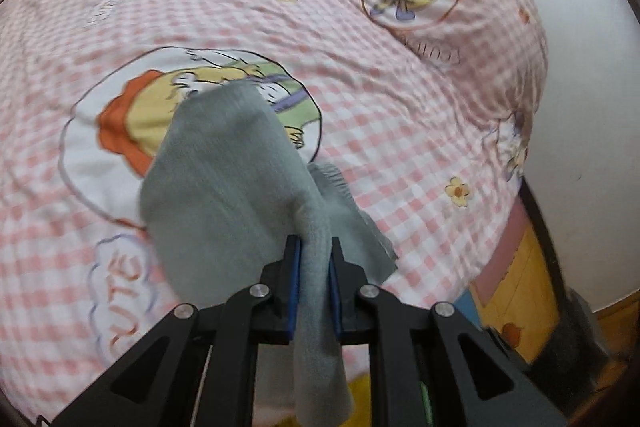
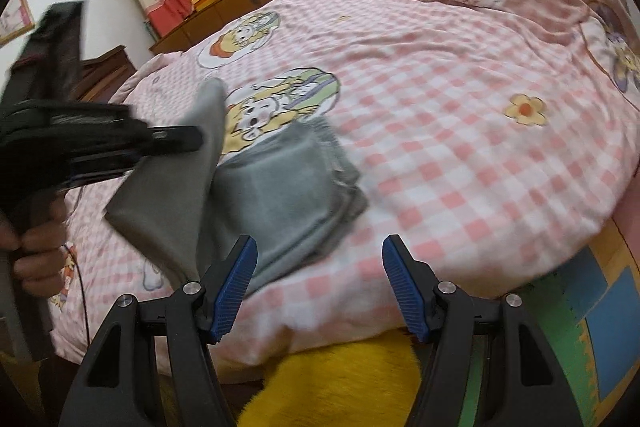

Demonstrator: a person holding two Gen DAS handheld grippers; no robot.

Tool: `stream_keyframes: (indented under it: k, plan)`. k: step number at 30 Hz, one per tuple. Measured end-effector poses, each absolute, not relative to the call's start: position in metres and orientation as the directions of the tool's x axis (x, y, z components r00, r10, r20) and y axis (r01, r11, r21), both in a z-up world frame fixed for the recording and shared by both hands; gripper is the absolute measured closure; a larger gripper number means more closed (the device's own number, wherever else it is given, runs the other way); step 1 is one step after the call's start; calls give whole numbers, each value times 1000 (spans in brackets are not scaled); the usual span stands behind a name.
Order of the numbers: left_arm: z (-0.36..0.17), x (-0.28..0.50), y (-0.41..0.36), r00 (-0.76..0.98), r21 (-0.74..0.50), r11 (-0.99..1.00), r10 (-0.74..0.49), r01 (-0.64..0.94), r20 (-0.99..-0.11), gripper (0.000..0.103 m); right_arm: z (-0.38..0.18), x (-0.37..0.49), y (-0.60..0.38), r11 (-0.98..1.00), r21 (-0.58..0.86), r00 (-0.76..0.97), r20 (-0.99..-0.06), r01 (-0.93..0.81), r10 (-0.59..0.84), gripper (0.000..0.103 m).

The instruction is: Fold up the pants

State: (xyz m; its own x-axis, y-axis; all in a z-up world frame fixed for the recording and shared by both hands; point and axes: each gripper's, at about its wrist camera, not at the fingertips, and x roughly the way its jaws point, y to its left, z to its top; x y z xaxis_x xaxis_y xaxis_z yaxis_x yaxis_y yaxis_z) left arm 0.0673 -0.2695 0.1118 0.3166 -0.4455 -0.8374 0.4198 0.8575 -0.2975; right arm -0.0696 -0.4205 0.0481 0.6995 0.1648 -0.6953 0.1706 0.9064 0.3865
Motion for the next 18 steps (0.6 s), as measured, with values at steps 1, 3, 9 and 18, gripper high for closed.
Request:
stream_keyframes:
  k: [1, 3, 9, 18]
  plan:
    - [103, 72, -283, 309, -279, 861, -429, 426, -849, 90, 46, -71, -423, 903, 391, 699, -696, 178, 163, 36]
    - [88, 79, -296, 286, -270, 862, -414, 430, -865, 89, 40, -74, -430, 893, 405, 694, -701, 197, 165, 36]
    - [65, 85, -303, 226, -286, 856, -409, 431, -884, 63, 28, -79, -439, 869, 445, 673, -713, 217, 198, 36]
    - [101, 77, -270, 308, -249, 854, -414, 456, -857, 50, 34, -65, -429, 881, 435, 671, -711, 184, 211, 36]
